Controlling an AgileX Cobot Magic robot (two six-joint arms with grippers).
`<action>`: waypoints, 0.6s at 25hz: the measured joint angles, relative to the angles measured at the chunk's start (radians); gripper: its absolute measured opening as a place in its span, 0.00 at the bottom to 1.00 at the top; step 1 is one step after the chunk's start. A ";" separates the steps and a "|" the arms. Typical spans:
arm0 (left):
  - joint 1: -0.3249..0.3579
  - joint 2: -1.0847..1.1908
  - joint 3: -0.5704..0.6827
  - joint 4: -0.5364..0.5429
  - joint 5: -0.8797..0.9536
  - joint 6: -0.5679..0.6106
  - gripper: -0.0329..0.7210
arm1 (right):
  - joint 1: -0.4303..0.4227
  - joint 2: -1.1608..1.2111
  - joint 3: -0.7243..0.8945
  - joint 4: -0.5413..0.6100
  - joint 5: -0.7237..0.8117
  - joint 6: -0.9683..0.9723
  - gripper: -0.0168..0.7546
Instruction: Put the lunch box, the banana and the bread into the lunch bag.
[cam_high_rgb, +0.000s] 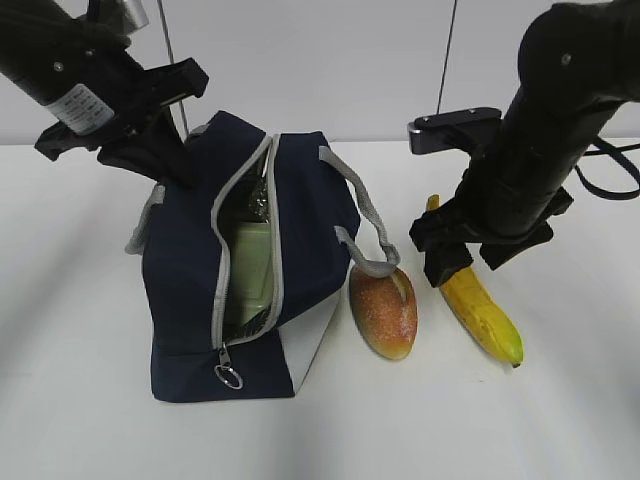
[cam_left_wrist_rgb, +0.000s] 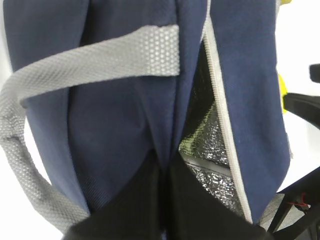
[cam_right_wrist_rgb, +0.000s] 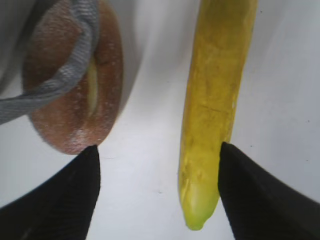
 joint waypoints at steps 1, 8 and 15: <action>0.000 0.000 0.000 0.000 0.001 0.000 0.04 | 0.000 0.020 0.000 -0.021 -0.003 0.005 0.73; 0.000 0.000 0.000 0.000 0.001 0.000 0.04 | -0.002 0.134 -0.067 -0.127 -0.007 0.096 0.73; 0.000 0.000 0.000 0.000 0.002 0.000 0.04 | -0.045 0.226 -0.162 -0.124 0.031 0.137 0.73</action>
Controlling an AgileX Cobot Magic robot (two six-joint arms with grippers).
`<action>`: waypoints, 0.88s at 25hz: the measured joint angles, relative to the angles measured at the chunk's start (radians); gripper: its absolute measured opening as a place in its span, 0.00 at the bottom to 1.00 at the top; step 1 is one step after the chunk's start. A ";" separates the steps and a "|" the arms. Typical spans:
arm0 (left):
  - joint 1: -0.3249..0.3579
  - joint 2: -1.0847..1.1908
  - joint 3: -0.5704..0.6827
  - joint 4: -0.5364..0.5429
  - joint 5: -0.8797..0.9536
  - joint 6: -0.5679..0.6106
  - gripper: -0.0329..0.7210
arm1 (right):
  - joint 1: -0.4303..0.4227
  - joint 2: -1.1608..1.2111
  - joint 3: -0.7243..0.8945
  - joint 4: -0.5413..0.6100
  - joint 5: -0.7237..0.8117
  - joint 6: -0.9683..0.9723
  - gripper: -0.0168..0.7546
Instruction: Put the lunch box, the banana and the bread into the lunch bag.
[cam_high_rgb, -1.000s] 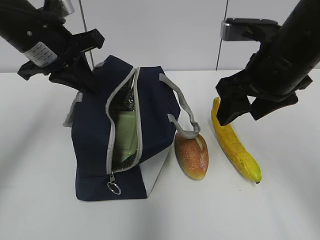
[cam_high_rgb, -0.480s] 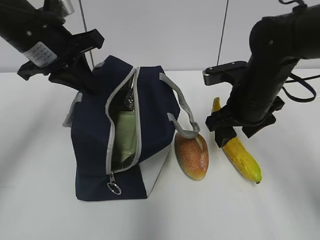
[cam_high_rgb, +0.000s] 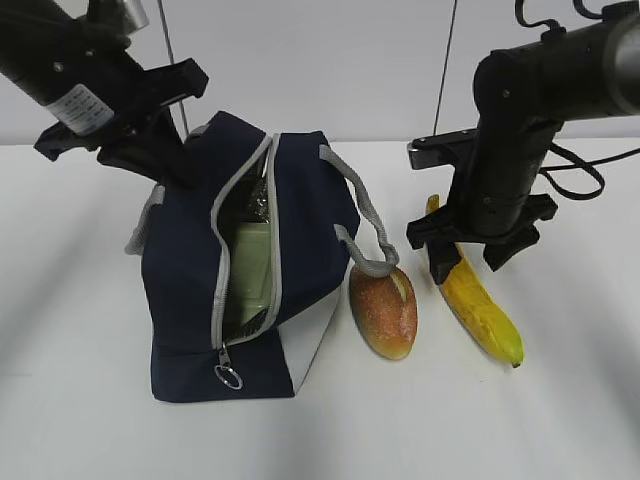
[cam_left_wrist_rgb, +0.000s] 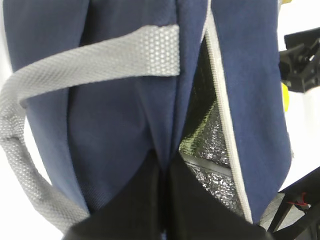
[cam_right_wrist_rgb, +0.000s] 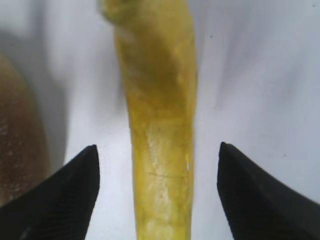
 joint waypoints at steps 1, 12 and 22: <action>0.000 0.000 0.000 0.000 0.000 0.000 0.04 | -0.006 0.010 -0.009 0.005 0.005 0.000 0.73; 0.000 0.000 0.000 0.002 0.000 0.000 0.04 | -0.027 0.079 -0.025 0.077 0.018 -0.053 0.73; 0.000 0.000 -0.001 0.018 0.000 0.001 0.04 | -0.027 0.086 -0.025 0.079 0.016 -0.059 0.46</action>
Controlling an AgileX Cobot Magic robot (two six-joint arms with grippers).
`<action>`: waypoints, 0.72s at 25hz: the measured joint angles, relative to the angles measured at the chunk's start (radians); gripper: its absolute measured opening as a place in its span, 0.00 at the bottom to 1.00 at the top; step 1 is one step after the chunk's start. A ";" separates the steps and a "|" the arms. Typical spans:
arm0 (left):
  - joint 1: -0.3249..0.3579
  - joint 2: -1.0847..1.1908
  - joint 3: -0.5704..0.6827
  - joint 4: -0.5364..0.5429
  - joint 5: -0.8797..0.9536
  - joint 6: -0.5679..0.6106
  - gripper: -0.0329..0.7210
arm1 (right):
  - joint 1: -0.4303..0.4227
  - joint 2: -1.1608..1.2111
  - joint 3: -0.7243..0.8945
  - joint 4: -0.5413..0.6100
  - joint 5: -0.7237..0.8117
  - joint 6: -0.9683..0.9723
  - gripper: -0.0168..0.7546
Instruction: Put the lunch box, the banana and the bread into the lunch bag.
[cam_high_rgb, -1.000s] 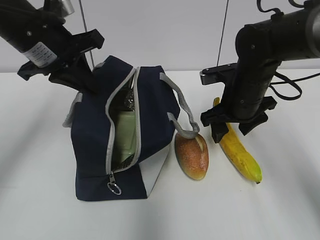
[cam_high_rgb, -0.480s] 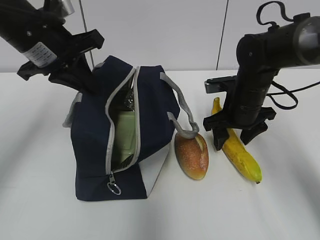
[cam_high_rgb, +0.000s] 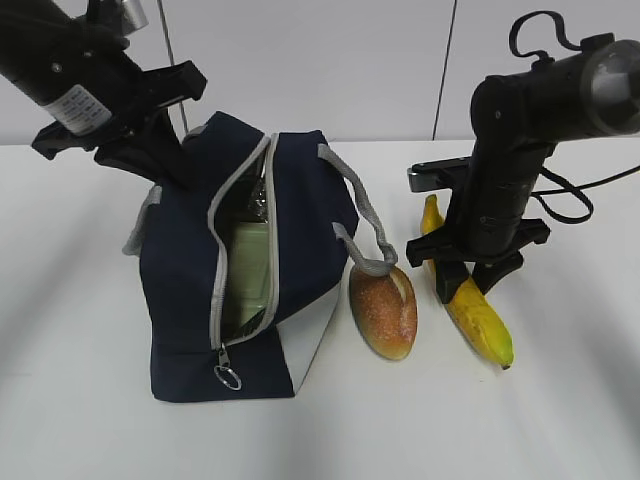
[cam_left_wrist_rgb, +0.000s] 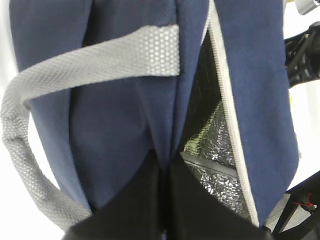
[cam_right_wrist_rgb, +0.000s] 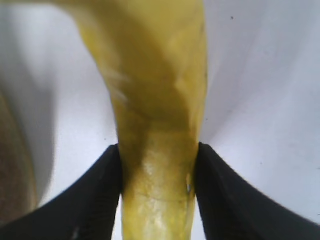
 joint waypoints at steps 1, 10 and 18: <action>0.000 0.000 0.000 0.000 0.000 0.000 0.04 | 0.000 0.000 0.000 0.000 0.000 0.000 0.45; 0.000 0.000 0.000 0.003 0.000 0.000 0.04 | -0.001 -0.007 -0.086 -0.006 0.089 0.000 0.45; 0.000 0.000 0.000 0.006 0.000 0.000 0.04 | -0.006 -0.169 -0.225 0.169 0.212 -0.078 0.45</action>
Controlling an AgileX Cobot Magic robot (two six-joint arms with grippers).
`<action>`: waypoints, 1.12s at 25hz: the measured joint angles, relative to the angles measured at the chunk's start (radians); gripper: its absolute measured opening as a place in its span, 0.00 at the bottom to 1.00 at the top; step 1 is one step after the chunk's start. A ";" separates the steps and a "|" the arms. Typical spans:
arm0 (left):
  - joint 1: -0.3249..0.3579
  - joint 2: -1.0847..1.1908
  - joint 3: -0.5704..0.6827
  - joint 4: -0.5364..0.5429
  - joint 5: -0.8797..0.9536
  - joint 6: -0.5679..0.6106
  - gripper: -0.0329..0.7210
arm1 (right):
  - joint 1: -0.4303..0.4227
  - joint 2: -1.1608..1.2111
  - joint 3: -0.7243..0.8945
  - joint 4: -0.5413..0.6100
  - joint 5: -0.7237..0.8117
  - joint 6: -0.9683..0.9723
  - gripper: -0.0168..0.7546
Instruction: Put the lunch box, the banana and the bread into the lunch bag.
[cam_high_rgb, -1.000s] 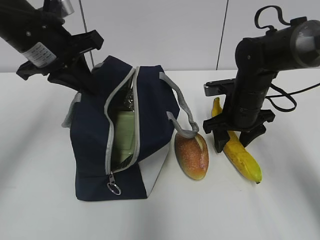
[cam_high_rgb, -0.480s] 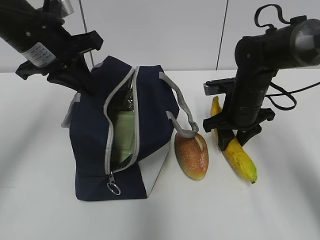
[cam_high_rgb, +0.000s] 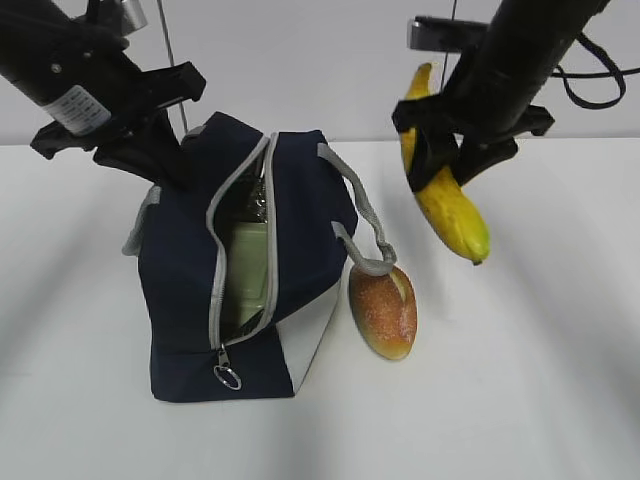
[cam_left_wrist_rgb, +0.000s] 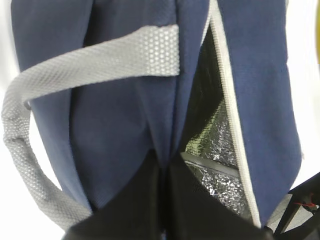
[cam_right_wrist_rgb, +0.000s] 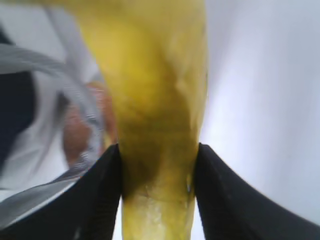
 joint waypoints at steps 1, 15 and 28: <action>0.000 0.000 0.000 0.002 -0.001 0.000 0.04 | 0.000 -0.023 -0.004 0.077 0.009 -0.035 0.45; 0.000 0.000 0.000 0.006 -0.004 0.000 0.04 | 0.056 -0.055 -0.006 0.743 0.004 -0.197 0.45; 0.000 0.000 0.000 0.007 -0.004 0.000 0.04 | 0.116 0.113 -0.006 0.762 -0.091 -0.123 0.45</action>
